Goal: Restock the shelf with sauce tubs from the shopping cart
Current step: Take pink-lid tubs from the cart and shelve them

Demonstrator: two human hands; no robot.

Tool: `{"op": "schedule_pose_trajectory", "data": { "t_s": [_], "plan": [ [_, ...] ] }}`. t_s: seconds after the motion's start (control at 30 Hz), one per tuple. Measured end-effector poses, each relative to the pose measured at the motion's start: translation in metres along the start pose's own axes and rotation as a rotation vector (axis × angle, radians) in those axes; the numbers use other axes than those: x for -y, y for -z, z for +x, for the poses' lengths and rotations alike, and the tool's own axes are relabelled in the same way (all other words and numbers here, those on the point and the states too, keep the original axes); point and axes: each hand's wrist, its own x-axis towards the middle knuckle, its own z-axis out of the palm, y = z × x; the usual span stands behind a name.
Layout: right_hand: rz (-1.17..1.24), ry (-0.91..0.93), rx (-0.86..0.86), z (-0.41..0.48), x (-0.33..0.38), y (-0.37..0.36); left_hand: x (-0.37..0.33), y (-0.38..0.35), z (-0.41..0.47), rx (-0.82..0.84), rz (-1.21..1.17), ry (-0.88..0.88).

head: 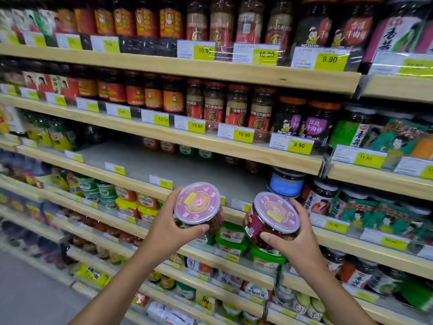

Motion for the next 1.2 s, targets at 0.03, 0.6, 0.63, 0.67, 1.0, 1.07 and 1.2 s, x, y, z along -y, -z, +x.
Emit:
{"op": "schedule_pose_trajectory", "data": {
  "t_s": [0.03, 0.6, 0.63, 0.67, 1.0, 1.07, 1.2],
  "plan": [
    [-0.001, -0.008, -0.005, 0.002, 0.001, -0.003, 0.003, 0.002, 0.009, 0.009, -0.004, -0.017],
    [-0.145, -0.018, -0.315, 0.044, 0.035, -0.099, 0.075, 0.072, 0.120, 0.309, -0.140, -0.120],
    [-0.160, -0.029, -0.322, 0.050, 0.038, -0.103, 0.079, 0.076, 0.122, 0.309, -0.140, -0.121],
    [-0.180, -0.042, -0.333, 0.056, 0.041, -0.107, 0.082, 0.079, 0.125, 0.306, -0.142, -0.120],
    [-0.472, -0.062, -0.431, 0.138, 0.038, -0.134, 0.110, 0.117, 0.143, 0.296, -0.146, -0.107],
    [-0.509, -0.127, -0.419, 0.150, 0.034, -0.139, 0.113, 0.125, 0.147, 0.292, -0.145, -0.109],
    [-0.597, -0.213, -0.393, 0.168, 0.017, -0.140, 0.115, 0.135, 0.154, 0.279, -0.127, -0.122]
  ]
}}
